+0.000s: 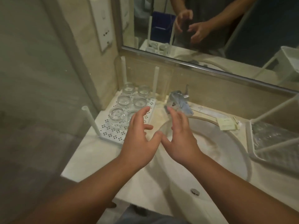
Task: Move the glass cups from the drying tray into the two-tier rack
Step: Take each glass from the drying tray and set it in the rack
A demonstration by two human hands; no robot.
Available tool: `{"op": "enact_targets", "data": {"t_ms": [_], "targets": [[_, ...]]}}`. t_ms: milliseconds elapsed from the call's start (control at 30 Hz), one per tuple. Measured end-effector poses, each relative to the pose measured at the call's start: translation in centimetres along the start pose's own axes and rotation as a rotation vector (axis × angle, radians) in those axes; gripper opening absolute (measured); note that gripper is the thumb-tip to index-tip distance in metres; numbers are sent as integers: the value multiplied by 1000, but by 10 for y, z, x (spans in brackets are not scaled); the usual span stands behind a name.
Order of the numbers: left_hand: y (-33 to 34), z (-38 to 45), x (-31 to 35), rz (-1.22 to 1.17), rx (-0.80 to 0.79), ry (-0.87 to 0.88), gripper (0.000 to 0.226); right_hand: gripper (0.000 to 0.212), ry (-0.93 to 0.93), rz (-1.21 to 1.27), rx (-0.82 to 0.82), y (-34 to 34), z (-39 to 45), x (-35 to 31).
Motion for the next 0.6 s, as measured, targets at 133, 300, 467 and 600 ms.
{"op": "enact_targets", "data": {"t_ms": [133,300,467,600], "targets": [[-24,-5,3,-134,28,-2,49,71,-53,-39,-86,23,26,-11],[-50,-5,7,-173,91,28,41,63,-39,-99,-199,52,55,-10],[-66,13,-22,-171,182,-66,37,59,-55,-221,-330,81,82,-11],[-70,24,-51,-206,238,-191,34,63,-49,-387,-400,92,95,-17]]}}
Point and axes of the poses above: each hand's wrist, its own z-axis towards the middle knuckle, its own y-axis out of the palm, x = y × z, the point moved 4 cm from there along z, towards the middle knuckle, and after that the axes turned 13 degrees about z, right-handed, at the moved point
